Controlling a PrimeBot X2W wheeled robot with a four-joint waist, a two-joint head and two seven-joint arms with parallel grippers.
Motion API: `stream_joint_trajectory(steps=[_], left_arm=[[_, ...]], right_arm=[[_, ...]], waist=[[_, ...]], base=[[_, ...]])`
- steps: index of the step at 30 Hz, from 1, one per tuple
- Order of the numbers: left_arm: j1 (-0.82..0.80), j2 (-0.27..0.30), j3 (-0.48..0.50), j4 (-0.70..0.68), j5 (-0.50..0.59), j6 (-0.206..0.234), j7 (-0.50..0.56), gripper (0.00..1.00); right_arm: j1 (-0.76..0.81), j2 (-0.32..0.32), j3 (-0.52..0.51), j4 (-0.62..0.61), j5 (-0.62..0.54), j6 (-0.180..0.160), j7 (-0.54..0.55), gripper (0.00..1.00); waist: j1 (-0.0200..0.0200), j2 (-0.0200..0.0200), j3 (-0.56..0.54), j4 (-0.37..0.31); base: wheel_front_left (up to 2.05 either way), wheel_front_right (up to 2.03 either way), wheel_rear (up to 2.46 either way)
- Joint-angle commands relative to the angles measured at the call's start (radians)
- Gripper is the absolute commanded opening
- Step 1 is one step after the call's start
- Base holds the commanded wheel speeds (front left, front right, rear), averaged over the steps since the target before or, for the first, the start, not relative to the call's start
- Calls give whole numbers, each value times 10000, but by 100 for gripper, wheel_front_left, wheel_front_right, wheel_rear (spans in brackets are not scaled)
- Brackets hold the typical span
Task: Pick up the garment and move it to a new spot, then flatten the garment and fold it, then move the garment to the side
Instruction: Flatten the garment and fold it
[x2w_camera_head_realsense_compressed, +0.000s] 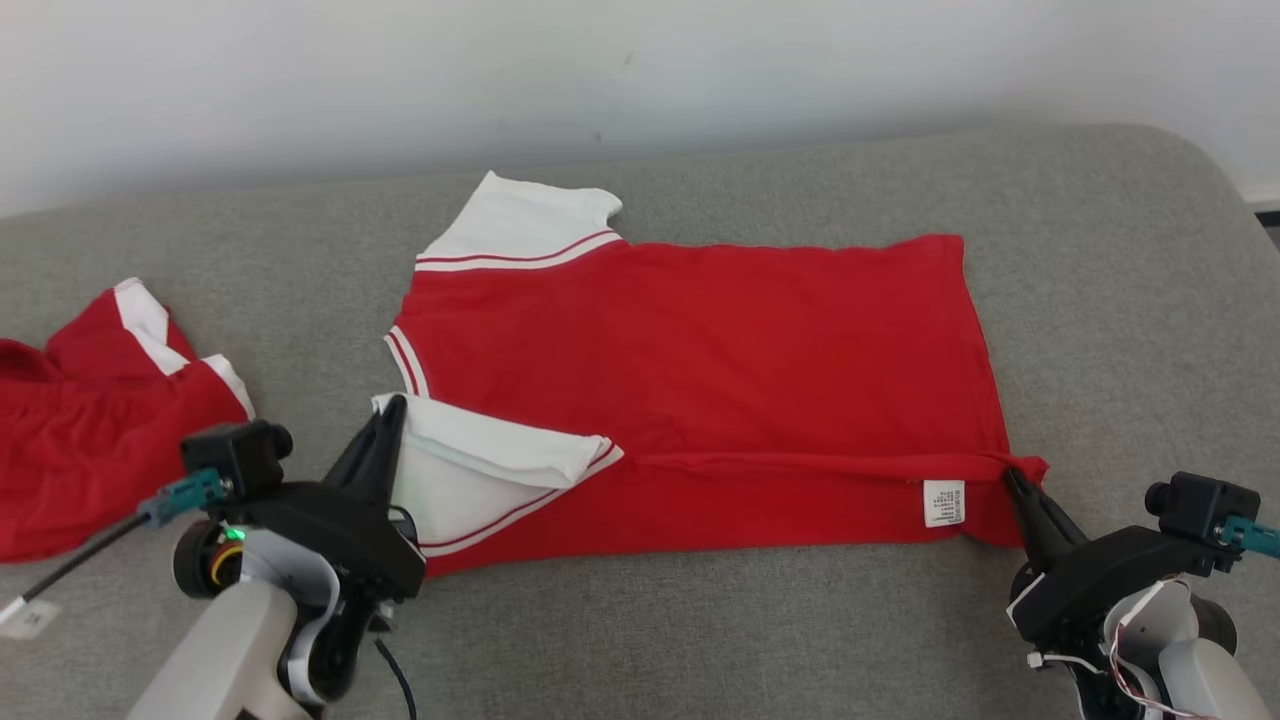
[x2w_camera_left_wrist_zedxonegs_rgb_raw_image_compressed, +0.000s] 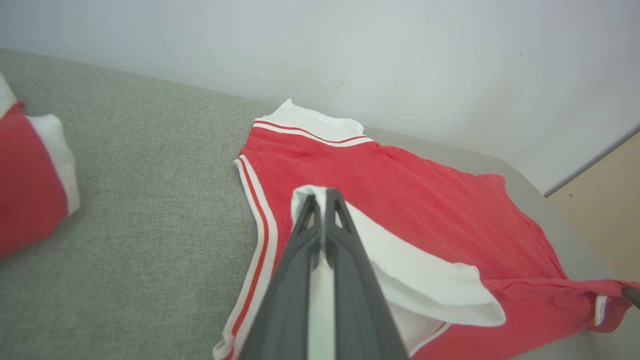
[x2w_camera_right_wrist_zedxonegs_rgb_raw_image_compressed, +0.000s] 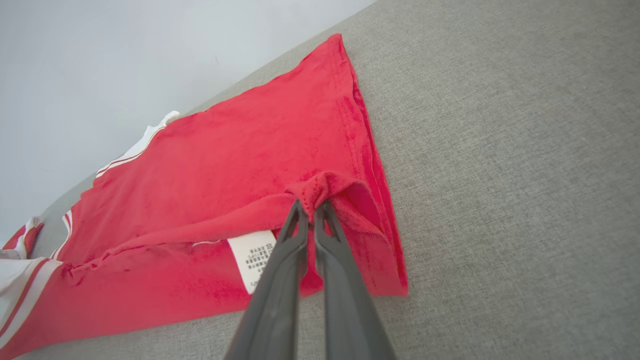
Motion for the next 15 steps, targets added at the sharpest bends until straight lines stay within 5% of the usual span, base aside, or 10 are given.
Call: stream_joint_trajectory(steps=[1,5,7,8,9,15], left_arm=[[-310,-22,-18,286,35,-75,-52,0],[-926,-160,-178,1378,148,-323,-200,0],[-1143,-199,-264,1787,264,-404,-425,0],[-1209,-253,-274,1978,269,-416,-568,82],[-1234,-305,-301,2146,275,-463,-680,100],[-1178,-405,-292,2808,350,-574,-1378,100]], right_arm=[[-152,-52,6,153,-31,-27,-99,0],[-512,-100,84,618,-58,-27,-319,0],[-638,-125,214,701,-38,-27,-505,43],[-673,-136,229,781,16,-27,-615,100],[-687,-181,288,836,7,-27,-733,100],[-468,-519,528,1237,-88,-27,-1344,100]], waist=[[-2,-1,262,-191],[-2,-1,324,-249],[-2,-1,311,-275],[-2,-1,292,-279],[-2,-1,265,-276],[-2,-1,82,-98]], base=[[0,0,0],[0,0,0],[0,0,0],[0,0,0],[0,0,0],[0,0,0]])
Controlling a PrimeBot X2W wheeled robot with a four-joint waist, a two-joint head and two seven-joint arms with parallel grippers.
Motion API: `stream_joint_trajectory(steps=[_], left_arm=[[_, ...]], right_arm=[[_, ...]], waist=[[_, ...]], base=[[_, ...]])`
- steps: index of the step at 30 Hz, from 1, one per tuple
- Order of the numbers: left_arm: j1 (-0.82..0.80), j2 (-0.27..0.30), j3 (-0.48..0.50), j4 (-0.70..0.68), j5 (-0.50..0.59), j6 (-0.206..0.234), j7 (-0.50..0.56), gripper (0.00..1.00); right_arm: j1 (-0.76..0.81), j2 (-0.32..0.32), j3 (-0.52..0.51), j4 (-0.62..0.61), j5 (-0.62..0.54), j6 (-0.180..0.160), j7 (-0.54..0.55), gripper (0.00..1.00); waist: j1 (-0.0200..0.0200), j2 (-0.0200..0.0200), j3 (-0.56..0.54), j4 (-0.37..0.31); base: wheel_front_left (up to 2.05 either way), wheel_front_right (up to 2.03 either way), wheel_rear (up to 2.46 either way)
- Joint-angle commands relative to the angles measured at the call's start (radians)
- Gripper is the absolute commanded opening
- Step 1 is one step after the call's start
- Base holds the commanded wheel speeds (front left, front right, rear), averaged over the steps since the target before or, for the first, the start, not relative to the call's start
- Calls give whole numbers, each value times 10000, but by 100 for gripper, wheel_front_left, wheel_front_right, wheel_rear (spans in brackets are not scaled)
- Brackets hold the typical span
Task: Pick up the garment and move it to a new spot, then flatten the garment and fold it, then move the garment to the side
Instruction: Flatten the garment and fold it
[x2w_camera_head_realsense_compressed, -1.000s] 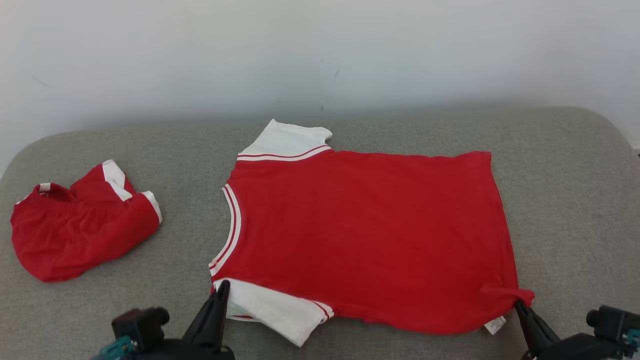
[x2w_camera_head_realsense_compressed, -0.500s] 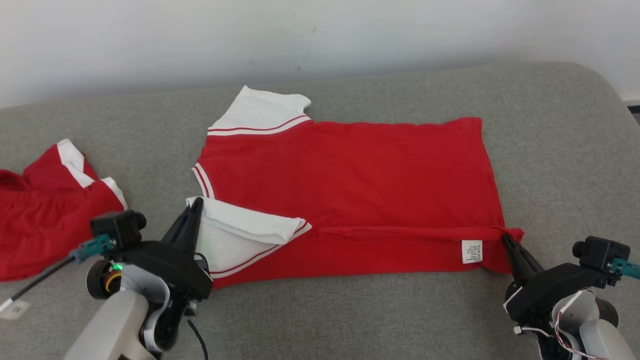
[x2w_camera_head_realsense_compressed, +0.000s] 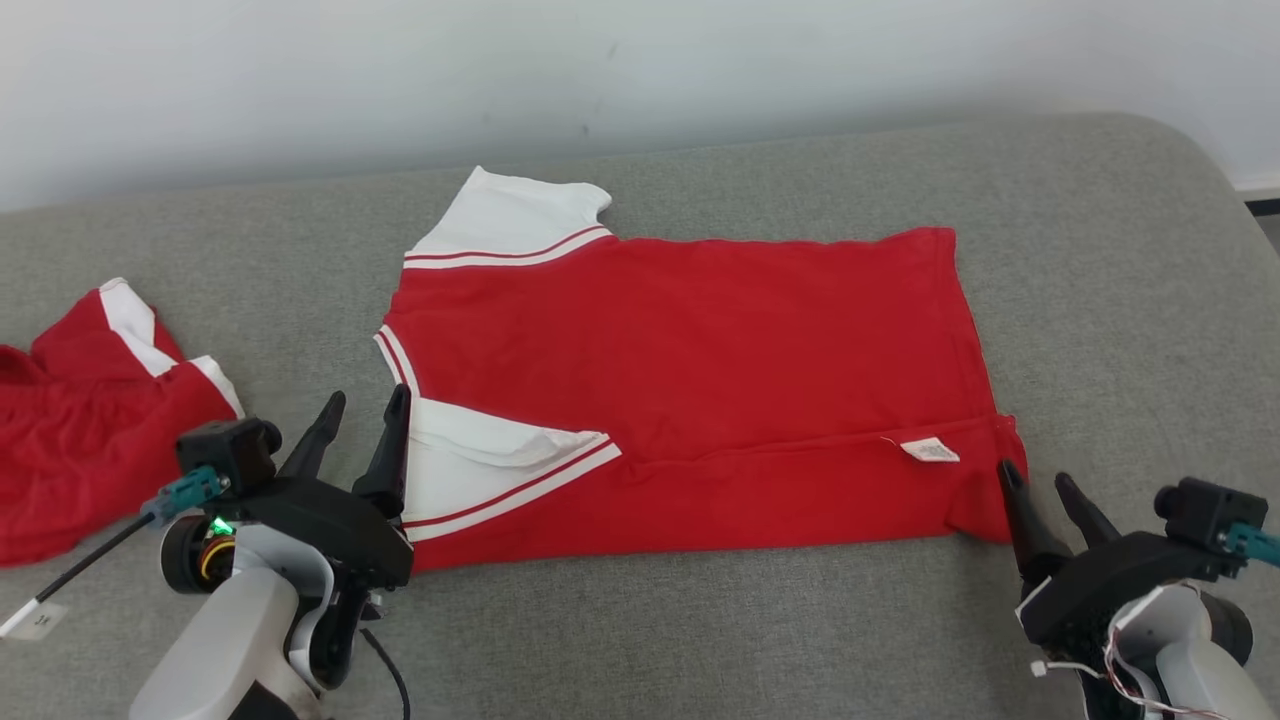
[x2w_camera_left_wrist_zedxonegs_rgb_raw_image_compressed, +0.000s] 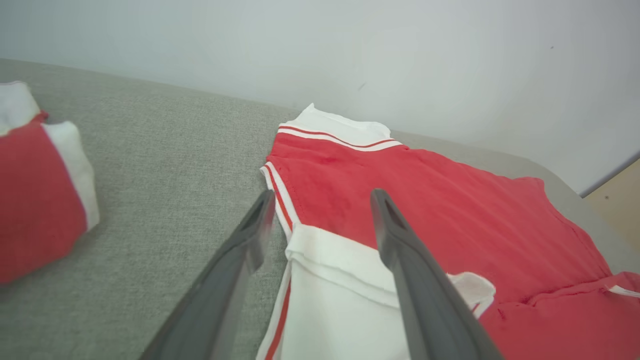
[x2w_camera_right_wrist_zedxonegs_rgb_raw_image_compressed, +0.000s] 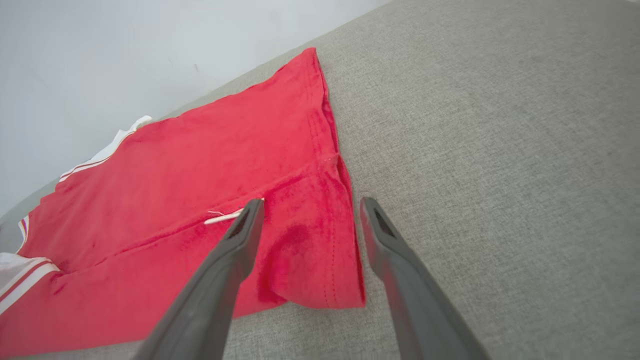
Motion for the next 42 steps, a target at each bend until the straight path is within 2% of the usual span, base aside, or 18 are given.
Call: stream_joint_trajectory(steps=[1,12,21,26,27,28,29,30,36,42], left_arm=[[158,6,0,65,99,-24,-118,100],[1989,1,-438,-47,356,-90,-294,100],[2031,-185,-597,-5,395,-79,-272,100],[1727,-346,-696,301,316,-83,-52,100],[1682,-379,-689,380,273,-85,-44,57],[1645,-402,-691,458,254,-87,-45,32],[1618,-436,-705,531,240,-90,-57,8],[1612,-490,-729,587,230,-93,-73,0],[2017,-482,-595,643,73,-110,-231,0],[3026,-616,-380,21,105,-27,-314,0]], right_arm=[[157,-143,-1,88,58,-27,-121,100],[641,-356,6,830,-25,-28,-736,100],[244,-252,229,1500,-92,-28,-1029,100],[-221,-194,661,2208,-521,-28,-1290,100],[-282,-167,742,2340,-580,-28,-1327,55],[-336,-130,812,2473,-639,-28,-1368,16],[-381,-113,882,2564,-671,-28,-1439,0],[-415,-96,950,2645,-695,-28,-1536,0],[-342,-304,1558,2879,-920,-28,-1883,0],[99,-716,1766,2607,-818,-28,-1952,0]], waist=[[-1,-2,-93,100],[-1,-2,-367,478],[-1,-2,-248,567],[-1,-2,-74,541],[-1,-2,-61,536],[-1,-2,-61,536],[-1,-2,-86,544],[-1,-2,-134,551],[-1,-2,-726,525],[-1,-2,-1362,514]], base=[[0,0,0],[0,0,0],[0,0,0],[0,0,0],[0,0,0],[0,0,0],[0,0,0],[0,0,0],[0,0,0],[0,0,0]])
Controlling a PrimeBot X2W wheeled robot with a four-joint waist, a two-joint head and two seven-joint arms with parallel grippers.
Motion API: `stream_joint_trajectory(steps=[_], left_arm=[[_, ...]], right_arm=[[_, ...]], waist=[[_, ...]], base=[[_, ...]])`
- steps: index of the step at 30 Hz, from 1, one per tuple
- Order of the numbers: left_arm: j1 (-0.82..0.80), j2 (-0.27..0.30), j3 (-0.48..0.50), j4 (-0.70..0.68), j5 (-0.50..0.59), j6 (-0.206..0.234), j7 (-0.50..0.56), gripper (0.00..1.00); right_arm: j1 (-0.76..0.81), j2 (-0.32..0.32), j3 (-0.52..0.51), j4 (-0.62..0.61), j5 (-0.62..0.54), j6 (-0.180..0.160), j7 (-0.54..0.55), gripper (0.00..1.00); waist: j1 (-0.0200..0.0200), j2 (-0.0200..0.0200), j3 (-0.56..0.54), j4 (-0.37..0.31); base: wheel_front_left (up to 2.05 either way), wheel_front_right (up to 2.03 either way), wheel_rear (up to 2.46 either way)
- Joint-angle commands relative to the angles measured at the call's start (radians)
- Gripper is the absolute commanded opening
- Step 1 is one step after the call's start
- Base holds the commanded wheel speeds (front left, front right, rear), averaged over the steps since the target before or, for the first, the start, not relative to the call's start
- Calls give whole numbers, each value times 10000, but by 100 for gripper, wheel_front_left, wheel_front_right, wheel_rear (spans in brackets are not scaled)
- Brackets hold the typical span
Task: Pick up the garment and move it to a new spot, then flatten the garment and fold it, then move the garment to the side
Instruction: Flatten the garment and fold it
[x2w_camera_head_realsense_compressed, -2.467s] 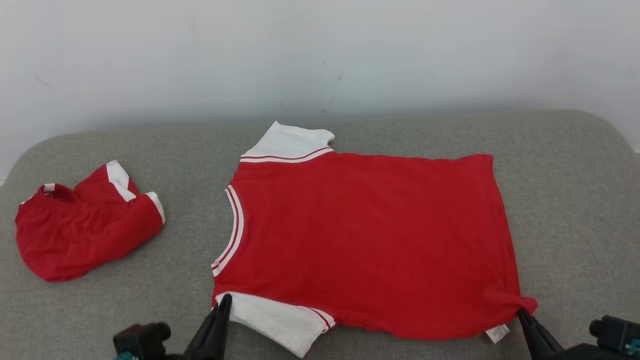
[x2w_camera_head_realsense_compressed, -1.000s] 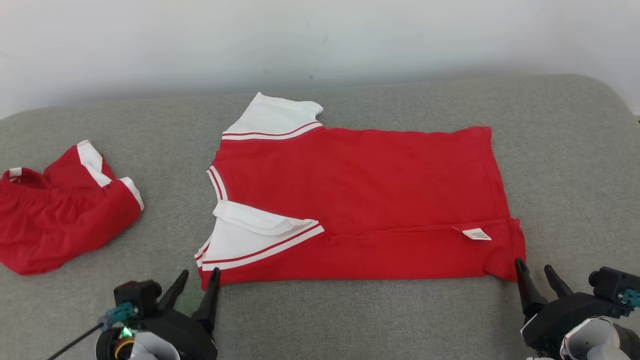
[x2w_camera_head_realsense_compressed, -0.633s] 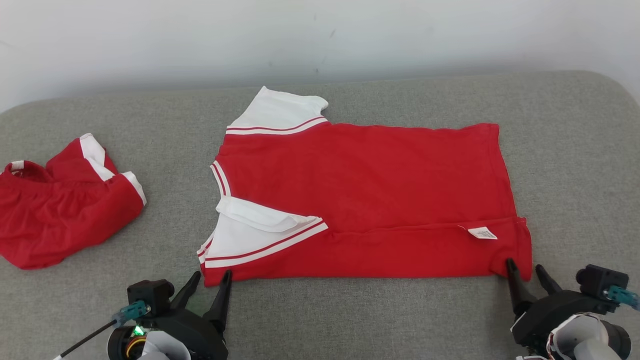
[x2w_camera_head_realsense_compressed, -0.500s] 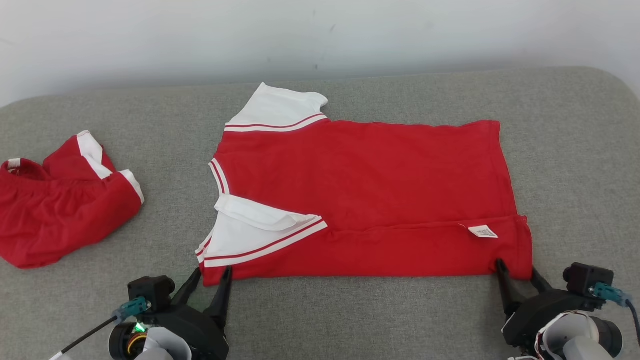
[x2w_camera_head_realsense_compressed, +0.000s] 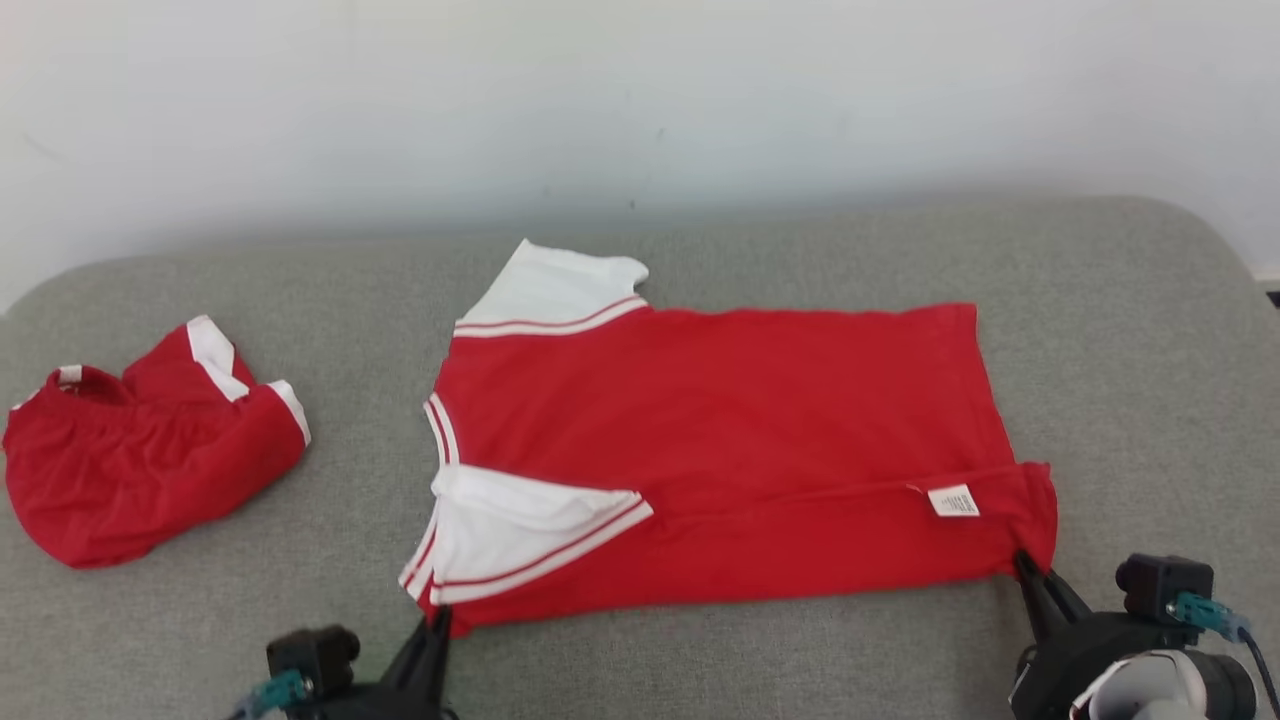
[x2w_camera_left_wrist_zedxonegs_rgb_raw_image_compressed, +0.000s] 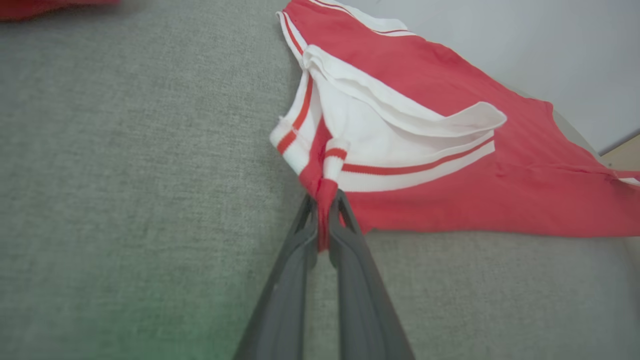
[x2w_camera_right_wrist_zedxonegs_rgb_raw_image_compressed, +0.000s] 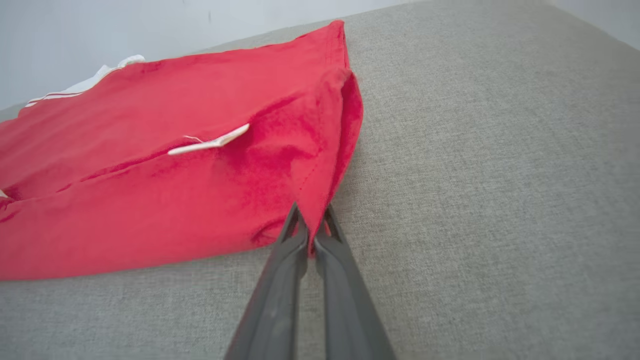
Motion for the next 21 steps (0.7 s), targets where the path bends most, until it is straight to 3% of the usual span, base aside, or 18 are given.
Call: stream_joint_trajectory(steps=[1,9,18,20,21], left_arm=[[525,-77,68,-270,77,74,-65,0],[2054,-209,252,-1717,325,516,-66,0],[3101,-240,314,-2614,533,905,-69,0],[3148,-335,341,-2671,603,930,-69,66],[3159,-360,412,-2704,659,981,-69,100]], right_arm=[[341,-192,23,-159,74,-28,53,0],[1645,-537,-372,-1333,323,-28,594,0],[2899,-238,-1109,-2285,326,-28,1146,0],[3025,-172,-1274,-2437,265,-28,1185,48],[3080,-140,-1336,-2507,214,-28,1193,100]], waist=[[0,0,-436,-6],[0,0,-665,80],[0,0,-677,246],[0,0,-683,276],[0,0,-691,280]], base=[[0,0,0],[0,0,0],[0,0,0],[0,0,0],[0,0,0]])
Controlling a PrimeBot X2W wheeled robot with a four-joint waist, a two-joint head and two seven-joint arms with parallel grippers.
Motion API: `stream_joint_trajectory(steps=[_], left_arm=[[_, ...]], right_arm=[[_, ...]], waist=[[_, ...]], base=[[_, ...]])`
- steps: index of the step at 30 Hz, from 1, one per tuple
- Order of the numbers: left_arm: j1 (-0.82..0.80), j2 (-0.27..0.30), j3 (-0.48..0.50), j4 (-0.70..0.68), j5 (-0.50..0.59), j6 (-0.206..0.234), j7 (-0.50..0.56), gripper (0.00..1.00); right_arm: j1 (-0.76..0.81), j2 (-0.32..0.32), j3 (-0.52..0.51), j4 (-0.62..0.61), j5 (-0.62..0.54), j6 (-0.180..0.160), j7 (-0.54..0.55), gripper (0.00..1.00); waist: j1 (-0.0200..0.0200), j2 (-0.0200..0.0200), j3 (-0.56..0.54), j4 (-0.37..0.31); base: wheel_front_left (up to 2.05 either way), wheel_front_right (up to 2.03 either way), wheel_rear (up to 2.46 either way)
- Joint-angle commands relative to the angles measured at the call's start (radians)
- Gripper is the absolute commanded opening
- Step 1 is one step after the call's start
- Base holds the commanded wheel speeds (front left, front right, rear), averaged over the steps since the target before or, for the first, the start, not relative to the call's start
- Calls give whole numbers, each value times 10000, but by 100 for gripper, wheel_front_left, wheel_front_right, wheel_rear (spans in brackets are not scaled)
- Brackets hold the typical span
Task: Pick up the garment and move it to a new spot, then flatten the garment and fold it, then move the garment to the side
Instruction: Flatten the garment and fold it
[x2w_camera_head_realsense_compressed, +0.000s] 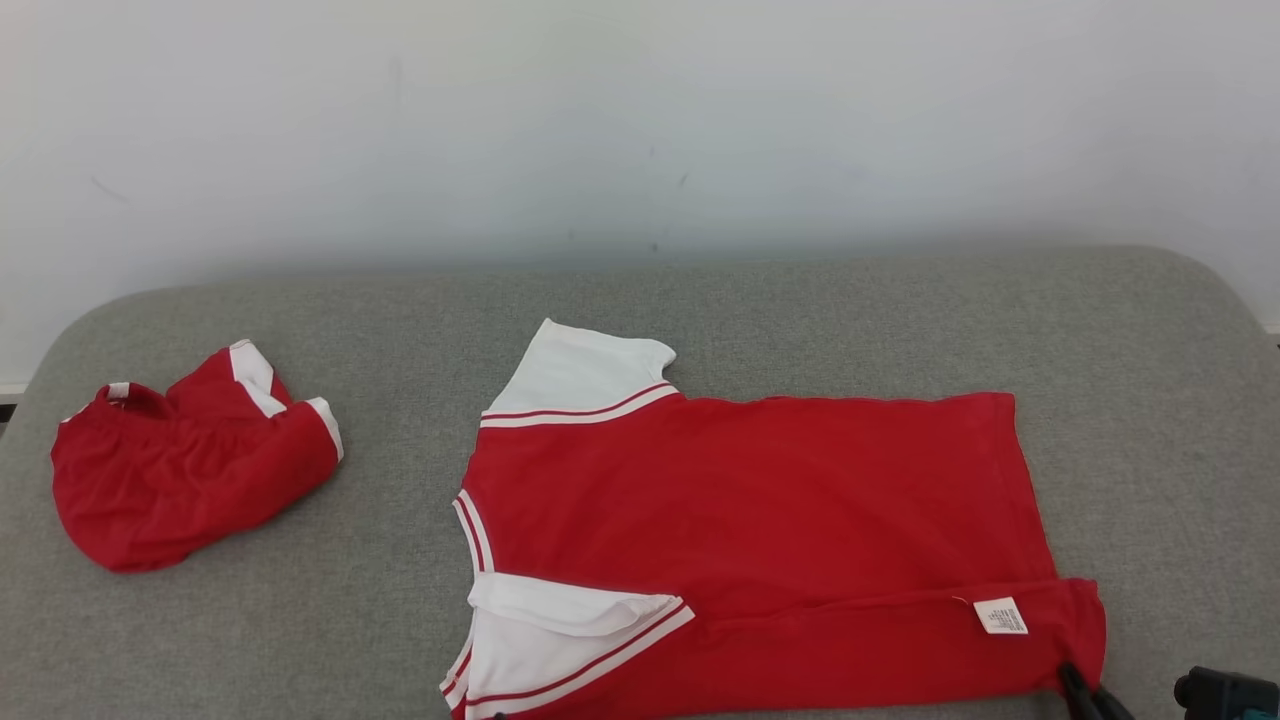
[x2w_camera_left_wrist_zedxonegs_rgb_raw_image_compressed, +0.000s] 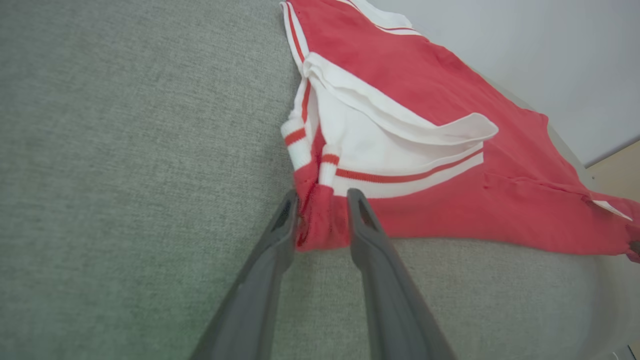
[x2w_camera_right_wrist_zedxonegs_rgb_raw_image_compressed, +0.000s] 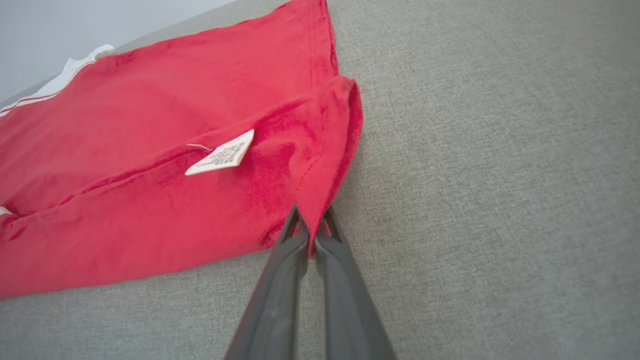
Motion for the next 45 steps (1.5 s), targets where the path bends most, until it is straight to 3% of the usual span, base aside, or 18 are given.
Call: stream_joint_trajectory(steps=[1,6,15,24,34,45], left_arm=[[96,4,67,-45,228,59,-33,100],[193,-19,552,-481,711,102,-34,100],[368,-280,2649,-2470,2705,193,-33,100],[329,-353,3929,-3072,4231,-13,-33,100],[529,-400,4268,-3177,5176,-351,-33,100],[738,-607,4591,-3215,5488,-614,-33,100]], right_arm=[[87,50,-96,-111,-72,-28,-10,100],[138,168,-328,-651,-425,-28,-183,100],[-34,704,-828,-1764,-1155,-28,-971,100],[-35,1083,-651,-2665,-2026,-28,-1973,100],[430,1213,-685,-3454,-2485,-28,-2318,100],[733,1347,-604,-3746,-2836,-28,-2384,100]], waist=[[1,1,-11,-5],[1,1,-54,-31],[1,1,-140,57],[1,1,-171,60],[1,1,-148,-101],[1,1,-84,-154]], base=[[0,0,0],[0,0,0],[0,0,0],[0,0,0],[0,0,0],[0,0,0]])
